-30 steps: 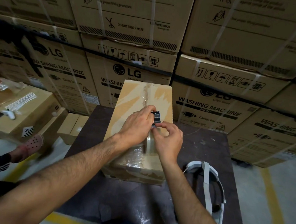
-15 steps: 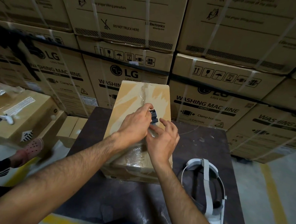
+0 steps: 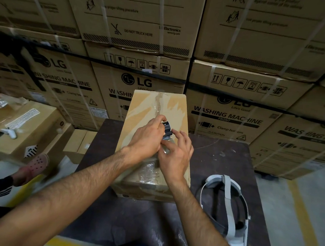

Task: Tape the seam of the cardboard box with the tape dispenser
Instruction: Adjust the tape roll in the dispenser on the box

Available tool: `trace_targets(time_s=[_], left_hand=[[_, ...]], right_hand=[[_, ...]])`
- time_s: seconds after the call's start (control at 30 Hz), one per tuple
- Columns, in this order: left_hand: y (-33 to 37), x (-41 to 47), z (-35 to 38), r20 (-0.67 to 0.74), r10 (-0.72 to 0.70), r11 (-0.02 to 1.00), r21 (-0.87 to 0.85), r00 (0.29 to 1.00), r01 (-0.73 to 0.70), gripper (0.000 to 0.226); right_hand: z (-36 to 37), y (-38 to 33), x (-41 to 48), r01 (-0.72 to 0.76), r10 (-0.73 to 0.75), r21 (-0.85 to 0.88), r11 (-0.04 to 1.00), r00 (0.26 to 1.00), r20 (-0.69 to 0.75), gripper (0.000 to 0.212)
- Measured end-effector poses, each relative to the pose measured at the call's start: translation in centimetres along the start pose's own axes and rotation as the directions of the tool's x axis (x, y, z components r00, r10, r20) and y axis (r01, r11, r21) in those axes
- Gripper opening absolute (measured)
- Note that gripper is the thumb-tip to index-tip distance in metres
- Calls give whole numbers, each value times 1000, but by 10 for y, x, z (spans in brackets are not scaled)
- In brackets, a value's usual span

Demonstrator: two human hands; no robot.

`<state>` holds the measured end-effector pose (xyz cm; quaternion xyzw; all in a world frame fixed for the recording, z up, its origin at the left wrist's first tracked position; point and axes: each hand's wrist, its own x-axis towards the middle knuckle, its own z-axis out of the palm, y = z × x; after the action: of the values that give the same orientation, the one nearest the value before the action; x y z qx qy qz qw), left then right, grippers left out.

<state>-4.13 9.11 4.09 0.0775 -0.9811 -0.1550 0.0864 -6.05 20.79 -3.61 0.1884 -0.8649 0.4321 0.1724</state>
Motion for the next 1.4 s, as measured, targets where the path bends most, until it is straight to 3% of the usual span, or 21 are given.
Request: trace_targets(time_s=[0.2,0.33,0.47,0.67,0.8,0.87,1.1,1.4], left_hand=[[-11,0,10,-19,56,998,14,998,-56,10],[-15,3,13,-9,-9,996,-89,1000,9,30],[-20,2,16,-26,-6,997,-78,1000,4,30],[-18,5,16,-33,-21,995,-95,999,18,29],[-18,3,13,-28,31,998,-51,999,-32,5],[-21,3,10,-19,85,995,-51,996,-86,15],[-29,-2,2,-5,73,962,-263,997,-71,28],[-35,-8,18,-78,-141,805,-589,987,68,44]], right_hand=[[-1,5,-1,-52,52,67,996,999,-1,12],[-2,6,0,-105,105,88,991,994,5,13],[-2,7,2,-183,195,193,964,980,-48,16],[2,0,4,-206,218,232,951,976,-27,25],[4,-1,2,-286,292,307,908,956,25,26],[3,-1,4,-311,311,310,898,949,50,25],[3,0,2,-294,284,318,902,956,76,26],[-15,0,19,-307,257,281,909,946,199,26]])
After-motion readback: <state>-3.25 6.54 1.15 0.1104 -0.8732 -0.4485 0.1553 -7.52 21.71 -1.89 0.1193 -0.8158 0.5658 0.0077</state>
